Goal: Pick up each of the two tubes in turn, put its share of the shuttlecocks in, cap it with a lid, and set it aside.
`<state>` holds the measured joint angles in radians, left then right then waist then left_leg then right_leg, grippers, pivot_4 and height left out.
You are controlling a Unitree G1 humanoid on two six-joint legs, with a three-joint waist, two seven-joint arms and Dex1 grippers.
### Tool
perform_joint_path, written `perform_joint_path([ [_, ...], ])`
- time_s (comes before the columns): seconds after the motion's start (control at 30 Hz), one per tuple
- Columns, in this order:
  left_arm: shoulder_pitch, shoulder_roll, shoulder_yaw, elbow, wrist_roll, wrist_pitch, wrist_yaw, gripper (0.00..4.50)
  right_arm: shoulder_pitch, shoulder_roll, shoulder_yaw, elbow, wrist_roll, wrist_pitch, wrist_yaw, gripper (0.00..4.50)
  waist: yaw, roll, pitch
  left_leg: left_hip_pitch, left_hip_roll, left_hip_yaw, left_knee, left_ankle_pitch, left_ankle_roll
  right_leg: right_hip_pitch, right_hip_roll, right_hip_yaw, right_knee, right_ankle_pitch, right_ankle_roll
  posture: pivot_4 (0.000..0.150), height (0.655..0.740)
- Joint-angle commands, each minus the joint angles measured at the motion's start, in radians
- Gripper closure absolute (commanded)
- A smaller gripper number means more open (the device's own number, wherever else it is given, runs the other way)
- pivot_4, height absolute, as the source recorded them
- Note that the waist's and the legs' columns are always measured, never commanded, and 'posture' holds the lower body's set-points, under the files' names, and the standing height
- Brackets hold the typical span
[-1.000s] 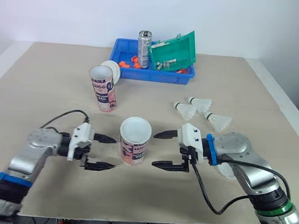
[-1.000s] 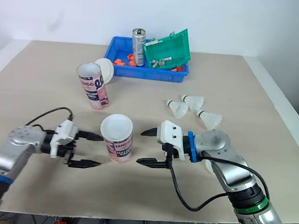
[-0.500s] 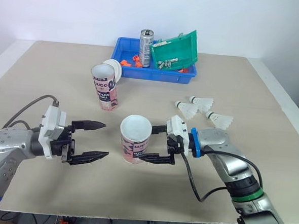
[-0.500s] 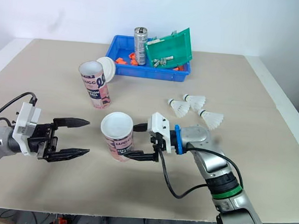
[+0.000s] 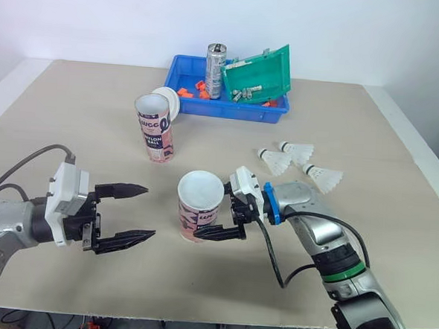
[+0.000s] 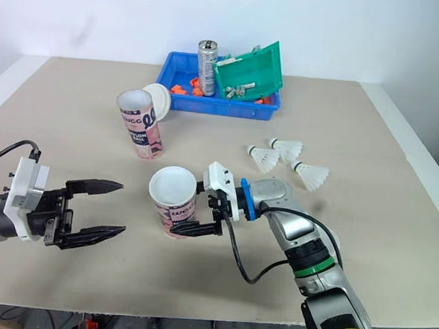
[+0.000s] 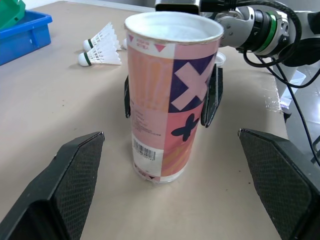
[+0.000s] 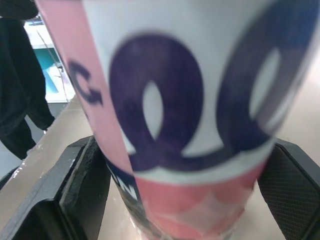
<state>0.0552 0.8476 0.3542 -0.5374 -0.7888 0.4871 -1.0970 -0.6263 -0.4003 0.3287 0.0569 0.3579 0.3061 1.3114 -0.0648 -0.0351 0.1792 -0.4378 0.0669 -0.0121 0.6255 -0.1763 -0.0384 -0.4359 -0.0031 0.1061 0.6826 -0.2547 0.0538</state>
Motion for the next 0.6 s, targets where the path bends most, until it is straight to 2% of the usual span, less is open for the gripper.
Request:
perform_joint_path([
  [0.03, -0.003, 0.011, 0.032, -0.044, -0.025, 0.001, 0.019, 0.0, -0.027, 0.01, -0.009, -0.009, 0.007, -0.012, 0.013, 0.89, 0.0, 0.0, 0.0, 0.0, 0.0, 0.0, 0.0, 0.0, 0.0, 0.0, 0.0, 0.0, 0.0, 0.0, 0.0, 0.15, 0.7038],
  [0.13, -0.037, -0.005, 0.017, -0.041, -0.042, 0.003, 0.047, 0.0, -0.031, 0.005, -0.027, -0.016, 0.014, 0.005, 0.0, 1.9, 0.0, 0.0, 0.0, 0.0, 0.0, 0.0, 0.001, 0.0, 0.0, 0.0, 0.0, 0.0, 0.0, 0.0, 0.0, 0.15, 0.7038],
  [0.17, -0.06, -0.017, 0.003, -0.038, -0.052, 0.004, 0.061, 0.0, -0.029, -0.004, -0.039, -0.025, 0.02, 0.015, -0.005, 2.09, 0.0, 0.0, 0.0, 0.0, 0.0, 0.0, 0.001, 0.0, -0.001, 0.0, 0.0, 0.0, 0.0, 0.0, 0.0, 0.15, 0.7038],
  [0.27, -0.125, -0.052, -0.051, -0.022, -0.058, 0.004, 0.091, 0.0, -0.021, -0.031, -0.086, -0.063, 0.058, 0.052, -0.015, 2.09, 0.004, 0.001, 0.0, 0.0, 0.0, 0.0, 0.002, 0.0, -0.001, 0.001, 0.0, 0.0, 0.0, 0.001, 0.001, 0.15, 0.7038],
  [0.43, -0.286, -0.135, -0.19, 0.046, -0.015, -0.001, 0.132, 0.0, -0.041, -0.108, -0.303, -0.111, 0.188, 0.158, -0.104, 2.09, 0.018, 0.003, 0.002, -0.001, 0.0, 0.0, 0.006, 0.0, -0.001, 0.002, 0.0, 0.0, 0.0, 0.003, 0.003, 0.15, 0.7038],
  [0.6, -0.454, -0.259, -0.32, 0.15, 0.056, -0.018, 0.172, 0.0, -0.102, -0.27, -0.584, 0.11, 0.151, 0.129, -0.325, 2.09, 0.029, 0.004, 0.002, -0.001, -0.002, -0.001, 0.011, 0.001, 0.0, 0.006, 0.0, 0.001, -0.001, 0.005, 0.006, 0.15, 0.7038],
])
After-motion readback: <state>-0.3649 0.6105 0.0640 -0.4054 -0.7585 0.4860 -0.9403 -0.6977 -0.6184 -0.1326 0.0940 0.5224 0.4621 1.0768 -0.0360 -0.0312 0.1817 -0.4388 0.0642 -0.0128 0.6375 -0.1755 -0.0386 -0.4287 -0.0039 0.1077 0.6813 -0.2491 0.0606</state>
